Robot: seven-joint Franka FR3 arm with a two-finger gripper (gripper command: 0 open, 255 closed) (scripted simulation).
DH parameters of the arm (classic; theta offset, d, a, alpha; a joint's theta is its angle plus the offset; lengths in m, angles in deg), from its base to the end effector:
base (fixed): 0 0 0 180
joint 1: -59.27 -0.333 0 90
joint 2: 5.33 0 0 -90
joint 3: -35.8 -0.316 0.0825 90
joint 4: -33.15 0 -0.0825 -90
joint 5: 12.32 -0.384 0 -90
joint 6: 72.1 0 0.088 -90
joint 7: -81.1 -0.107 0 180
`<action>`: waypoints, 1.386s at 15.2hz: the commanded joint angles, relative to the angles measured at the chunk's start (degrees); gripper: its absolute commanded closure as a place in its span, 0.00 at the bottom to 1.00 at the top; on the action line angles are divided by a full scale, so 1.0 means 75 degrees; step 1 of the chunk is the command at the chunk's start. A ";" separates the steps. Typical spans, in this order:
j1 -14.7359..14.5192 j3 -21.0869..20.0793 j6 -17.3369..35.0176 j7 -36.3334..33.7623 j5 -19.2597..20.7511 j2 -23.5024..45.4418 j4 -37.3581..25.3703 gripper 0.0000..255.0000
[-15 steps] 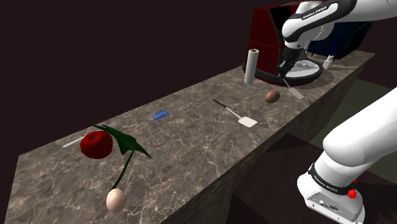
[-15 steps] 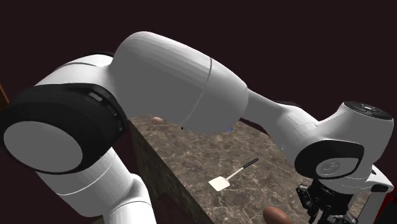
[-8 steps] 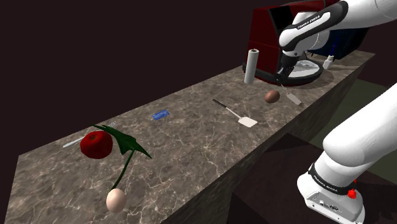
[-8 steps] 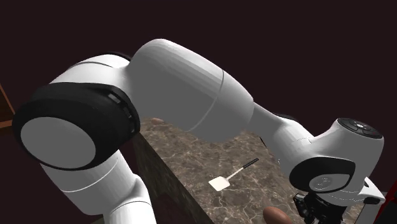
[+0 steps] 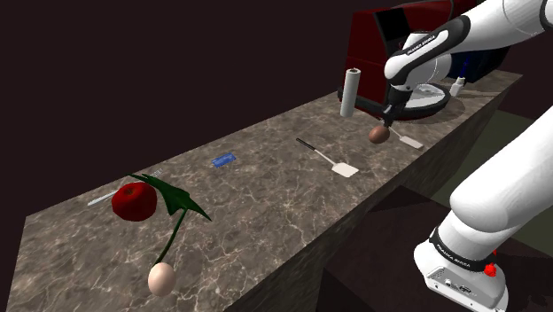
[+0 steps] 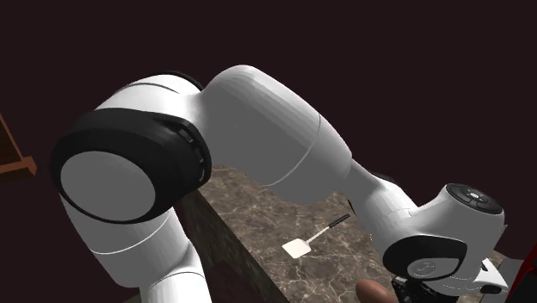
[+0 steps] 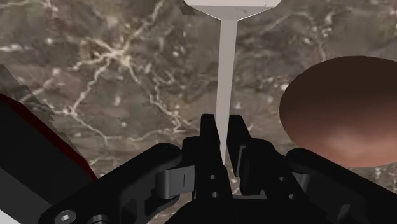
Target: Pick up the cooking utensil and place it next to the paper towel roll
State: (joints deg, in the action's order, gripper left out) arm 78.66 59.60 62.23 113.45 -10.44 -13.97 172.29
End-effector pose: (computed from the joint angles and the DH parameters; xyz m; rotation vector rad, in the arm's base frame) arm 0.3461 -0.3254 0.3642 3.1248 -0.2574 0.1031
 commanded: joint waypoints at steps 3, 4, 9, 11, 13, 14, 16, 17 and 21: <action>-0.0019 0.0029 0.0294 0.0079 -0.0097 0.0190 0.0113 1.00; -0.0019 0.0029 0.0294 0.0079 -0.0097 0.0191 0.0113 1.00; -0.0019 0.0029 0.0294 0.0079 -0.0098 0.0191 0.0112 1.00; -0.0019 0.0029 0.0294 0.0079 -0.0098 0.0191 0.0112 0.00; -0.0020 0.0027 0.0294 0.0077 -0.0097 0.0190 0.0113 0.00; -0.0019 0.0026 0.0294 0.0072 -0.0092 0.0181 0.0121 0.00; 0.0001 0.0006 0.0018 0.0002 0.0006 -0.0009 0.0022 0.00; 0.0019 -0.0019 -0.0258 -0.0066 0.0095 -0.0197 -0.0079 0.00; 0.0054 -0.0075 -0.0751 -0.0163 0.0220 -0.0502 -0.0285 0.00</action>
State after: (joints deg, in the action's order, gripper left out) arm 79.04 59.09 57.01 112.32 -8.90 -17.50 170.27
